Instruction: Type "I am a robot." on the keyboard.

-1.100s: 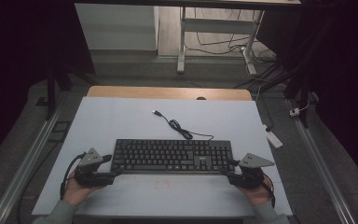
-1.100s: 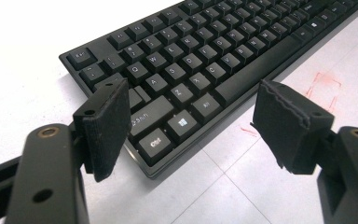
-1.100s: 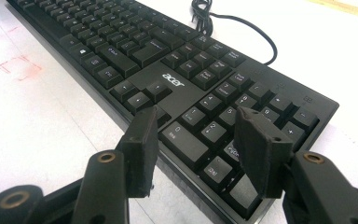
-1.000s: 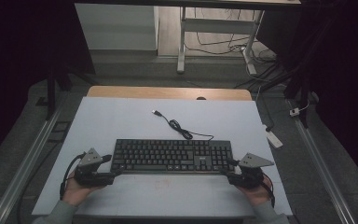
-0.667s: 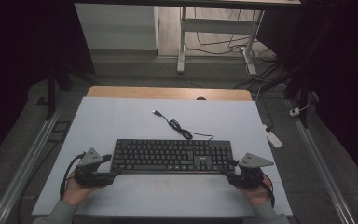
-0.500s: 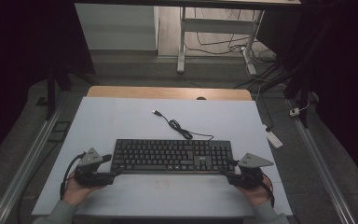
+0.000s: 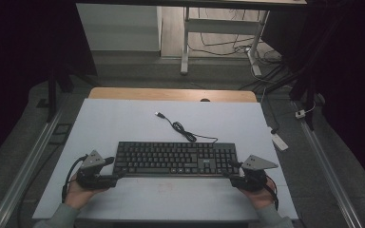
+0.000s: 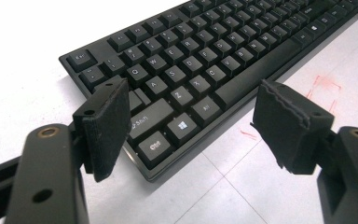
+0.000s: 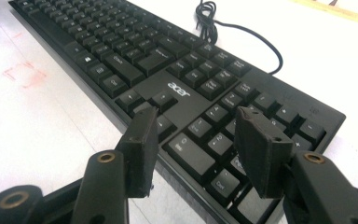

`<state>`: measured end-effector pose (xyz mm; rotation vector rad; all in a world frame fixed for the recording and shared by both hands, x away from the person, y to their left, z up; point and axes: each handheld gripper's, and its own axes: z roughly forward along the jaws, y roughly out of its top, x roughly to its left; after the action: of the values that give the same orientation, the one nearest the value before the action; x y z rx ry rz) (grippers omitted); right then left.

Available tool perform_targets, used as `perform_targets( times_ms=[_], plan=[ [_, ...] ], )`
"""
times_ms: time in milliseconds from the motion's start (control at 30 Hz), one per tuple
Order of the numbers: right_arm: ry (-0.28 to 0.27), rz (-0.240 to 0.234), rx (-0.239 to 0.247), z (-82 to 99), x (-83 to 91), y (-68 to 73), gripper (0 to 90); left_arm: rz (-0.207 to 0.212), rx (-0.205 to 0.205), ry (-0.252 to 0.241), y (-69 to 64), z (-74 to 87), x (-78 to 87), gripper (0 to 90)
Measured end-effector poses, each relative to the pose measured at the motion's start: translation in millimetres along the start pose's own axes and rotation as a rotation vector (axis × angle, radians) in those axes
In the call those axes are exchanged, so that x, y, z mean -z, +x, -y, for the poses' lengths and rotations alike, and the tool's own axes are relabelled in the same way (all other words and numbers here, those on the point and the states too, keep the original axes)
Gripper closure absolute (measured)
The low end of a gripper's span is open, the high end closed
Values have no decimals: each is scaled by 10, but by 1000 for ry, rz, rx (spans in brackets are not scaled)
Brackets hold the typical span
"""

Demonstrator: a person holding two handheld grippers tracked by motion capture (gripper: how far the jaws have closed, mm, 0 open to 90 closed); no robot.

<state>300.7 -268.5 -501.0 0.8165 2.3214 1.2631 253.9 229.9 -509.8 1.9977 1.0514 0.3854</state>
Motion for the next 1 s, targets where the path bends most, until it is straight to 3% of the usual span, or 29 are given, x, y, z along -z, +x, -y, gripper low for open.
perform_targets(
  times_ms=[467, 1000],
  plan=[
    [-10, -48, -17, -143, -140, 94, 515, 3, 3, 5, 0, -5, -24, 278],
    [4, -118, 28, -383, -424, 303, 806, 1, 11, 10, 5, 5, -36, 284]
  ],
)
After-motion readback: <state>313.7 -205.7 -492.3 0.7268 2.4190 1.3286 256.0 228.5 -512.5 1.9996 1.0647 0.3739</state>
